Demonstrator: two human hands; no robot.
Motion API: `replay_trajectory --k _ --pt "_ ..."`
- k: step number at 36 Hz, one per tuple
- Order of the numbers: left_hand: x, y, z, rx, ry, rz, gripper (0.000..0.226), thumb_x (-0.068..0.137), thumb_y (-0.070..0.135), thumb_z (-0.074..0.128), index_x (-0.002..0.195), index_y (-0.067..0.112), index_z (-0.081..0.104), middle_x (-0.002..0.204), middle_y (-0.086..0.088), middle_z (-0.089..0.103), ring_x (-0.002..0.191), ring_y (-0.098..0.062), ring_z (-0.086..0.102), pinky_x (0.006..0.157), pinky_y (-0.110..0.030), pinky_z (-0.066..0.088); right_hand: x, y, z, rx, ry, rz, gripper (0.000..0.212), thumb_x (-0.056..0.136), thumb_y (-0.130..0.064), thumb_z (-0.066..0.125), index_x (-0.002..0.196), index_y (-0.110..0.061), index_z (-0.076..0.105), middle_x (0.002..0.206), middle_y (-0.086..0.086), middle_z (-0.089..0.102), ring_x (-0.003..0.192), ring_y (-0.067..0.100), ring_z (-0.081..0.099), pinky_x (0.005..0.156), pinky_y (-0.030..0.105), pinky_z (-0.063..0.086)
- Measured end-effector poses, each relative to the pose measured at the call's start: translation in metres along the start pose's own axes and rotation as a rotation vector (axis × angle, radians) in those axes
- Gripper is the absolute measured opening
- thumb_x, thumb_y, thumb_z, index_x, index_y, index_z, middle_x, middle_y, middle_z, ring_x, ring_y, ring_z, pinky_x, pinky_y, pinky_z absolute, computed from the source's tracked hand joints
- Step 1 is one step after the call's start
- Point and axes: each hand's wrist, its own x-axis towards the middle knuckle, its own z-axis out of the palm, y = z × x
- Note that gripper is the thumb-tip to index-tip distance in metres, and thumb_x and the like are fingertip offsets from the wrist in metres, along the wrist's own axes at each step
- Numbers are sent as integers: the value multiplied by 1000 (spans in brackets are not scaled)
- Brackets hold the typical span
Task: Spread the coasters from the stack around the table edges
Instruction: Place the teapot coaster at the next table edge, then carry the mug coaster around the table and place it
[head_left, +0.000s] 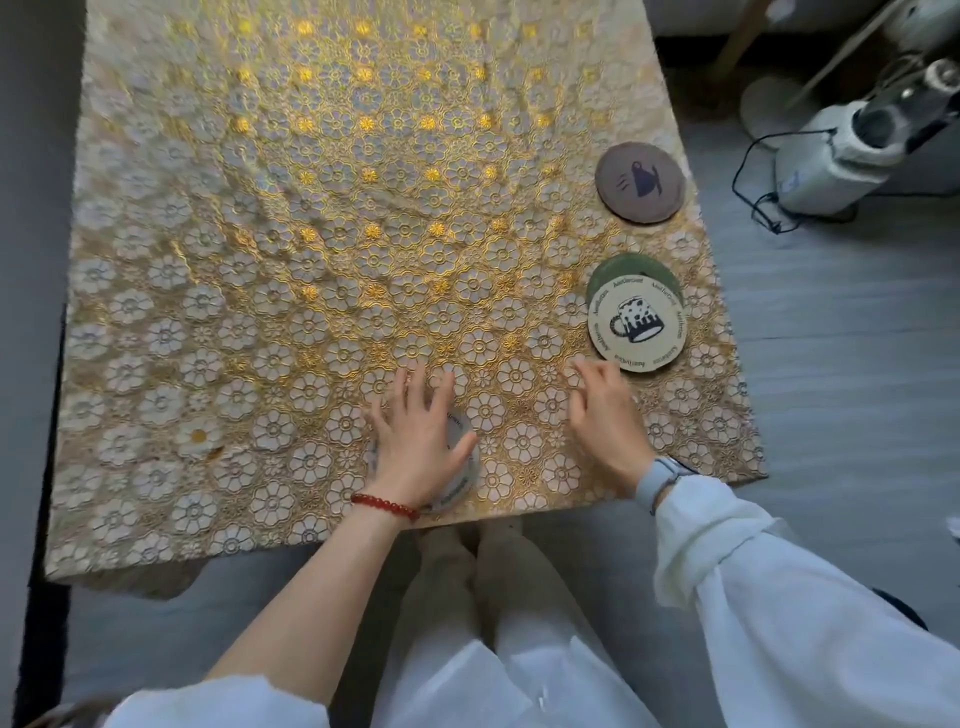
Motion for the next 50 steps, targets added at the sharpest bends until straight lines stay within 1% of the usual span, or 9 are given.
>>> replay_trajectory --k 12,18,24,28,36,40,44,47,50 --pt "62 41 9 215 -111 31 96 72 73 45 141 36 -10 154 -7 -18 140 -32 -18 110 -60 -10 83 64 -58 -128 -13 274 74 83 -31 57 140 -17 12 153 12 12 140 30 9 114 51 15" --pt "63 39 10 228 -106 21 97 70 76 44 140 37 -11 154 -5 -18 140 -30 -17 112 -59 -7 87 59 -61 -259 114 248 82 75 -34 68 137 -17 18 137 19 33 127 35 30 108 50 27" --pt "64 42 -1 136 -155 12 87 77 63 51 142 37 -1 155 -3 -14 142 -29 -14 112 -57 -4 74 35 -65 9 349 115 41 82 0 47 121 -12 43 114 15 43 90 28 52 76 48 53" --pt "56 35 -28 -100 -154 7 65 84 50 50 140 27 25 155 -7 13 143 -25 7 117 -50 9 56 -10 -71 163 395 -143 27 83 1 49 109 -6 54 106 16 56 97 26 53 85 47 51" --pt "-5 -23 -104 -537 131 -38 81 75 36 68 140 25 22 148 -6 27 134 -23 29 110 -47 30 15 -144 -54 339 12 -411 34 81 3 56 113 -7 52 107 12 63 94 15 57 85 19 48" --pt "-49 -83 -126 -608 176 -53 59 78 21 67 130 26 41 131 -5 48 114 -20 49 95 -43 48 -13 -211 -18 270 -118 -610 28 77 1 62 104 -3 59 97 11 69 87 8 56 81 -5 34" --pt "-100 -156 -140 -620 265 -99 29 84 17 59 112 22 62 101 4 65 88 -12 60 64 -14 48 -41 -275 31 350 -234 -591 26 82 -7 60 107 -10 56 102 1 62 93 10 58 79 11 49" --pt "-140 -218 -150 -718 346 -185 19 83 19 61 101 17 68 88 1 68 81 -12 60 59 -7 43 -60 -320 72 371 -280 -494 31 86 -14 57 115 -14 50 103 -5 53 94 6 52 69 2 46" --pt "-183 -278 -162 -881 415 -276 15 84 18 61 97 14 68 81 2 67 74 -7 59 56 -6 43 -81 -363 118 416 -385 -375 36 85 -19 58 119 -15 45 106 -4 52 101 13 54 75 16 50"
